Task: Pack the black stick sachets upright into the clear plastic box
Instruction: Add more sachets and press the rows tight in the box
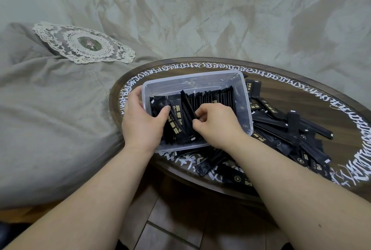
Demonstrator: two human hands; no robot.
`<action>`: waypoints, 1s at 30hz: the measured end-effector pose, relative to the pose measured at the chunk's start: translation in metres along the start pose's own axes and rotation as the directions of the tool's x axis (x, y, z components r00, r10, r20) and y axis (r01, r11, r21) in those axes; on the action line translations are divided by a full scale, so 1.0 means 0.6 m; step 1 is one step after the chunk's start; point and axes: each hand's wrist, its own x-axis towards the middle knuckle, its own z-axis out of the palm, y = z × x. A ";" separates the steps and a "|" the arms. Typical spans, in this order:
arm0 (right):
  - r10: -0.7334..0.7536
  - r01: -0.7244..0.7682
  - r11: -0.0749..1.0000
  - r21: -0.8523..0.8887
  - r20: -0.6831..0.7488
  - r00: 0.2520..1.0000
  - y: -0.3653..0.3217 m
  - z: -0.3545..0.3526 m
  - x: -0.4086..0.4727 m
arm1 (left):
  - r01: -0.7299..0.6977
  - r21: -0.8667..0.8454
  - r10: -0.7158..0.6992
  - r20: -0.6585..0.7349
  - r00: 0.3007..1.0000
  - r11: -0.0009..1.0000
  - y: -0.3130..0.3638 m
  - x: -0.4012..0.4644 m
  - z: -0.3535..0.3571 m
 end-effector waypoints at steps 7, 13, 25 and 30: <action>-0.010 0.010 0.998 -0.063 -0.008 1.000 -0.022 0.020 0.000 | 0.005 0.024 -0.005 0.015 1.000 1.000 0.004 -0.002 0.000; 0.032 -0.033 0.999 -0.035 -0.022 0.999 -0.030 0.032 0.005 | 0.012 0.030 -0.012 0.016 1.000 0.999 0.005 -0.003 0.000; 0.014 0.000 0.991 0.131 -0.105 0.994 -0.030 0.022 -0.004 | 0.027 0.037 -0.027 0.009 1.000 0.999 0.010 -0.004 -0.001; -0.001 0.016 0.996 0.085 -0.166 0.986 -0.016 0.009 -0.005 | 0.024 0.048 -0.025 0.011 1.000 0.999 0.009 -0.004 -0.003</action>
